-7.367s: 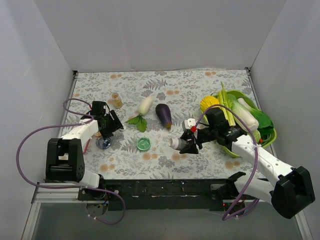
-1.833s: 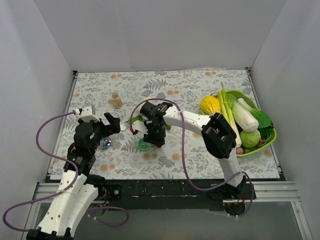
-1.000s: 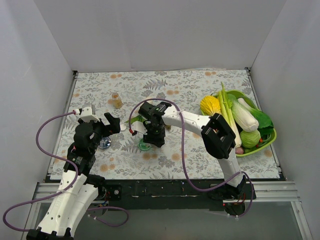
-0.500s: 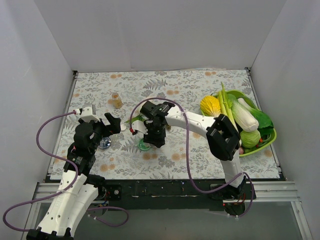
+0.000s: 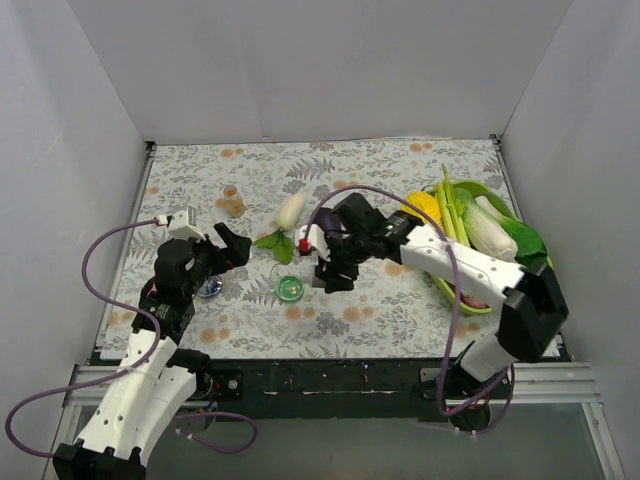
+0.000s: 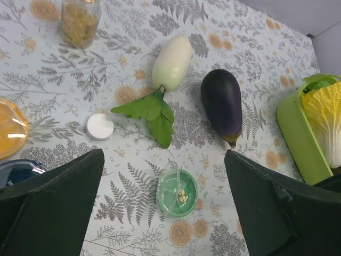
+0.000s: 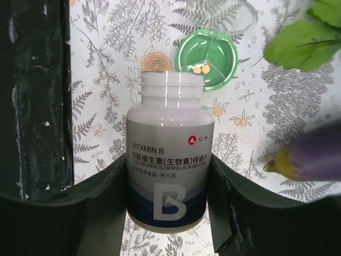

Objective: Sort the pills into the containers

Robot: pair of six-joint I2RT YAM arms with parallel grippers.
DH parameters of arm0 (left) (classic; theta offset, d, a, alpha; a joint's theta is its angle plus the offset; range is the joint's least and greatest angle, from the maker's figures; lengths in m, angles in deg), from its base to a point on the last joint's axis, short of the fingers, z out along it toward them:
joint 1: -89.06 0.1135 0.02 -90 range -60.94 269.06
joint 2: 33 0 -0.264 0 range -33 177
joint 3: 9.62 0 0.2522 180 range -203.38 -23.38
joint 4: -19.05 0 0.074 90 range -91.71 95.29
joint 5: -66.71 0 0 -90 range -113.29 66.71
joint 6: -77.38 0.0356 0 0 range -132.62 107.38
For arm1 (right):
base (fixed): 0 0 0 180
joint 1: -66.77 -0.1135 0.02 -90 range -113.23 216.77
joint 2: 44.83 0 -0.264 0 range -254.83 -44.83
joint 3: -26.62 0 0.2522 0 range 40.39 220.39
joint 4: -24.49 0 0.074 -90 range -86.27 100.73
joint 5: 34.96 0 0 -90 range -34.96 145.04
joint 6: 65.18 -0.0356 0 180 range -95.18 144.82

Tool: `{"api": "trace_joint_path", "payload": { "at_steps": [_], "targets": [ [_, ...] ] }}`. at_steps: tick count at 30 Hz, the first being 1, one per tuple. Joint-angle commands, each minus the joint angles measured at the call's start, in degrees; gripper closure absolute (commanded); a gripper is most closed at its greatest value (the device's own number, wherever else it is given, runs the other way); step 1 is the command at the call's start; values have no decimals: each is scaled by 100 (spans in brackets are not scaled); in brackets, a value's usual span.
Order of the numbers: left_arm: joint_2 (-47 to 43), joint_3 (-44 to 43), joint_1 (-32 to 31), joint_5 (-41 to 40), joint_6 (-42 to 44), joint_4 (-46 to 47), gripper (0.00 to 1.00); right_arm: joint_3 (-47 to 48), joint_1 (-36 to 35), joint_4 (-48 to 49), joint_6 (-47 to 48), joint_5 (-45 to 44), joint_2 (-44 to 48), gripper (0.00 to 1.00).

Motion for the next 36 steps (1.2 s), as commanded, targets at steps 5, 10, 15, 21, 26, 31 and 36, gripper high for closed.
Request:
{"api": "trace_joint_path", "payload": {
  "at_steps": [5, 10, 15, 21, 26, 31, 36],
  "targets": [
    [1700, -590, 626, 905, -677, -405, 2, -1961, 799, 2596, -431, 2024, 2238, 99],
    [3327, -1074, 706, 819, -81, -659, 3, -3560, 870, 5127, -956, 2104, 3767, 99],
    [4066, -1487, 592, 652, 648, -766, 18, -4378, 870, 6306, -1564, 1858, 4295, 99],
    [5085, -1857, -13, -75, 1054, -906, 26, -4897, 905, 6590, -1951, 1691, 4735, 99],
    [5745, -2156, -234, -929, 1028, -1038, 30, -5039, 1055, 6537, -2110, 1682, 4947, 99],
    [5939, -2323, -278, -1176, 993, -1030, 31, -5118, 1099, 6484, -2154, 1664, 5061, 99],
    [6193, -2490, -278, -1133, 1098, -1003, 36, -5223, 1143, 6537, -2233, 1664, 5114, 99]
  ]
}}
